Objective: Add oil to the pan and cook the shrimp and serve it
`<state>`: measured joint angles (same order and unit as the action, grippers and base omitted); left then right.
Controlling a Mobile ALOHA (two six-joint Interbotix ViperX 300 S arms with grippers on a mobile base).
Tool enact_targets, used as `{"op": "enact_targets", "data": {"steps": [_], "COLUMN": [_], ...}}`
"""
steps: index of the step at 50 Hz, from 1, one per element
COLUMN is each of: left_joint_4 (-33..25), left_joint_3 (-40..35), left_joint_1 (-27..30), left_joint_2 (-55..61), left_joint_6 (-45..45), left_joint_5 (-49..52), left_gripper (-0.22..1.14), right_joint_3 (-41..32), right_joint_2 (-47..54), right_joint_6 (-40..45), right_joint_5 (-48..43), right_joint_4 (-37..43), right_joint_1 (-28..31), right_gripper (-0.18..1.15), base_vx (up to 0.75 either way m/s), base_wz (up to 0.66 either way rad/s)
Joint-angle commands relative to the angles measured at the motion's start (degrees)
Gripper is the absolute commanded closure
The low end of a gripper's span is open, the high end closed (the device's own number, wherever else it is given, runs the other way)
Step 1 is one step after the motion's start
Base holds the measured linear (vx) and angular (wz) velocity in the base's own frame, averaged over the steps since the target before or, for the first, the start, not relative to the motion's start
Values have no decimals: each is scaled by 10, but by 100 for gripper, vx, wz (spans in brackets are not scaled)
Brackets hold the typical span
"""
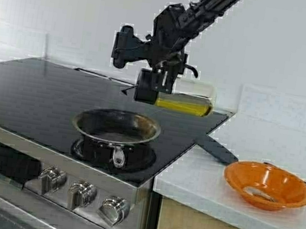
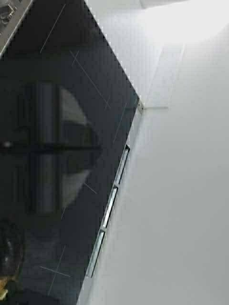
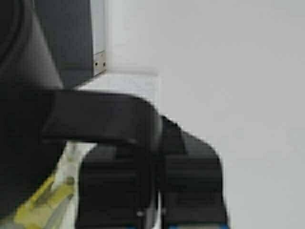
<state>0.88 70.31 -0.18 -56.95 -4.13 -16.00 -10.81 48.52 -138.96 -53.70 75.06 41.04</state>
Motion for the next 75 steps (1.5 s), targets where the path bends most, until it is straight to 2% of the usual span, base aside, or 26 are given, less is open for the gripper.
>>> {"op": "enact_targets", "data": {"steps": [1, 27, 34, 37, 39, 44, 48, 53, 64, 69, 75], "left_joint_4": [0, 0, 0, 0, 0, 0, 0, 0, 0, 0, 0], "left_joint_3": [-5, -5, -5, -5, -4, -4, -4, -4, -3, -3, -2], "left_joint_1": [-1, -1, -1, -1, -1, -1, -1, -1, -1, -1, -1], "left_joint_2": [2, 2, 2, 2, 2, 2, 0, -2, -4, -5, -4], "left_joint_6": [-1, -1, -1, -1, -1, -1, -1, -1, -2, -2, -2], "left_joint_5": [-3, -3, -3, -3, -3, 1, 3, 4, 7, 7, 7], "left_gripper": [89, 89, 89, 89, 89, 89, 89, 89, 89, 89, 89], "right_joint_3": [-21, -37, -38, -41, -46, -72, -83, -54, 47, 93, 132], "right_joint_2": [-17, 2, 1, -3, -9, -37, -59, -98, -192, -229, -267], "right_joint_6": [-4, -34, -30, -1, 29, 55, 139, 298, 580, 674, 749], "right_joint_5": [-7, -5, -4, -6, -6, 18, 39, 63, 172, 213, 250], "right_joint_4": [-22, -62, -69, -64, -47, 105, 178, 181, 111, 53, 6], "right_joint_1": [11, 21, 21, 20, 18, 12, 1, -14, -52, -68, -83], "right_gripper": [90, 90, 90, 90, 90, 90, 90, 90, 90, 90, 90], "base_vx": [0, 0, 0, 0, 0, 0, 0, 0, 0, 0, 0], "base_wz": [0, 0, 0, 0, 0, 0, 0, 0, 0, 0, 0]}}
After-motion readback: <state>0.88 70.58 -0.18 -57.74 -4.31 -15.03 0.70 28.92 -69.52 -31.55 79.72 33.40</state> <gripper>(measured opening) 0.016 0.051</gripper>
